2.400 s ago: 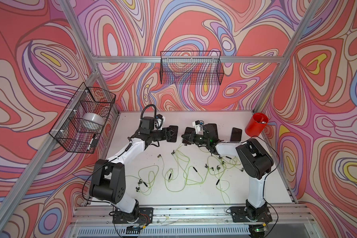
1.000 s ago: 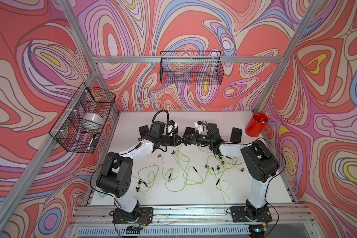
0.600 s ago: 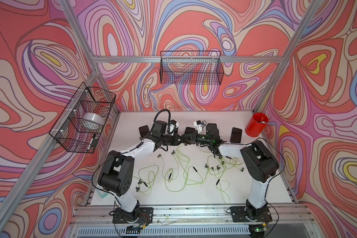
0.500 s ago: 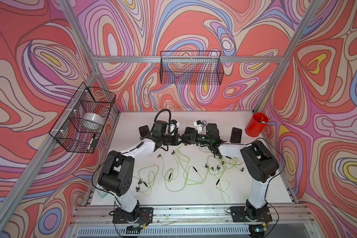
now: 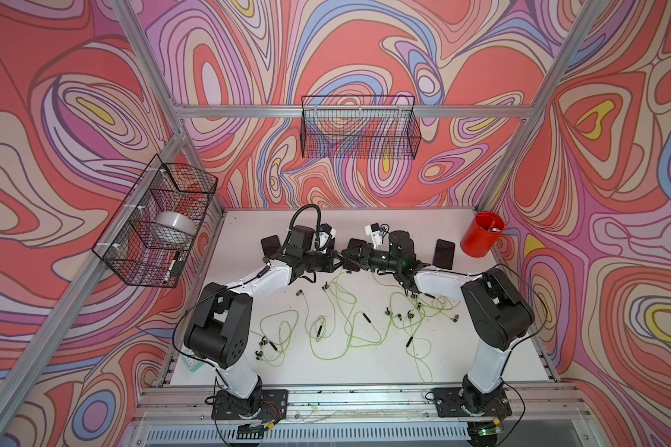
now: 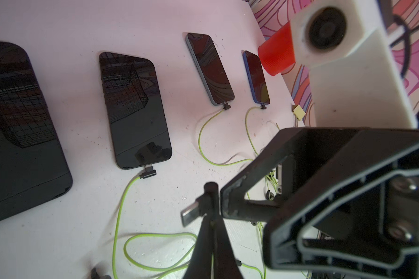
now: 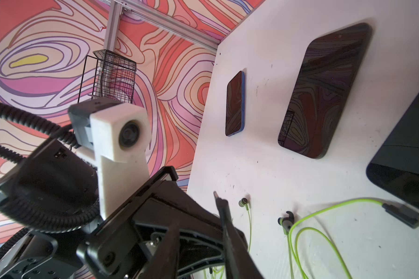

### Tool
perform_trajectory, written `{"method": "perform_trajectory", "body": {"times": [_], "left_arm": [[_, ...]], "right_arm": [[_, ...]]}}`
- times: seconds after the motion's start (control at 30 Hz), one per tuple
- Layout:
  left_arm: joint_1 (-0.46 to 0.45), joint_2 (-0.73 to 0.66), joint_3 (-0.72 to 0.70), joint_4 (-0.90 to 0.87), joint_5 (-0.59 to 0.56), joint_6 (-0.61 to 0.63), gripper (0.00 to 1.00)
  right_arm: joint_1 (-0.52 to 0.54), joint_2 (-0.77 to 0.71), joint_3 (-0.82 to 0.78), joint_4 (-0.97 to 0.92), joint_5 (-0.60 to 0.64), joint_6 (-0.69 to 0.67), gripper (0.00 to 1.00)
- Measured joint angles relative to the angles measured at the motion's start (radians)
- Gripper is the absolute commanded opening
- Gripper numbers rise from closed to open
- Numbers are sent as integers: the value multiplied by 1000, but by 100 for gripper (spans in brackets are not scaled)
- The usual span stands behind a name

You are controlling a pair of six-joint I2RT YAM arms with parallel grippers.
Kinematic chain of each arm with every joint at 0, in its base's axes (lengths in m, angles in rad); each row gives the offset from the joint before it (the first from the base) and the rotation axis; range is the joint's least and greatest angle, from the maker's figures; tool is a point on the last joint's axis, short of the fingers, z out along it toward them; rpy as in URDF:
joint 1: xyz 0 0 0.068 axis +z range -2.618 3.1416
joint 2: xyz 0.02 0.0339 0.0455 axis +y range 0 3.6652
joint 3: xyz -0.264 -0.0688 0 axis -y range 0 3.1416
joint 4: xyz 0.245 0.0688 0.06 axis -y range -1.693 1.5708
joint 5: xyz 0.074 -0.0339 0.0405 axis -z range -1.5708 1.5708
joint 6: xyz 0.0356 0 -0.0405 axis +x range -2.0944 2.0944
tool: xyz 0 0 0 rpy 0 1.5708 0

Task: Plug wired earphones into phones
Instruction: Pick up the wired earphone from the center of the board.

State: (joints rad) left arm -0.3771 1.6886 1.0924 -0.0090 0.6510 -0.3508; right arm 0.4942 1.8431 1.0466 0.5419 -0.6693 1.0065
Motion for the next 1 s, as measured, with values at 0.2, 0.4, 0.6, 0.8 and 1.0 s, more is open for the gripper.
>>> {"method": "perform_trajectory", "body": {"times": [0.2, 0.4, 0.6, 0.8, 1.0], "left_arm": [[0, 0, 0, 6, 3, 0, 0], [0, 0, 0, 5, 11, 8, 0], [0, 0, 0, 0, 34, 13, 0], [0, 0, 0, -9, 48, 19, 0], [0, 0, 0, -10, 56, 24, 0]], "right_arm": [[0, -4, 0, -40, 13, -22, 32], [0, -3, 1, -49, 20, -30, 31], [0, 6, 22, -51, 22, -36, 25], [0, 10, 28, -61, 24, -41, 23], [5, 23, 34, -71, 26, -50, 24]]}}
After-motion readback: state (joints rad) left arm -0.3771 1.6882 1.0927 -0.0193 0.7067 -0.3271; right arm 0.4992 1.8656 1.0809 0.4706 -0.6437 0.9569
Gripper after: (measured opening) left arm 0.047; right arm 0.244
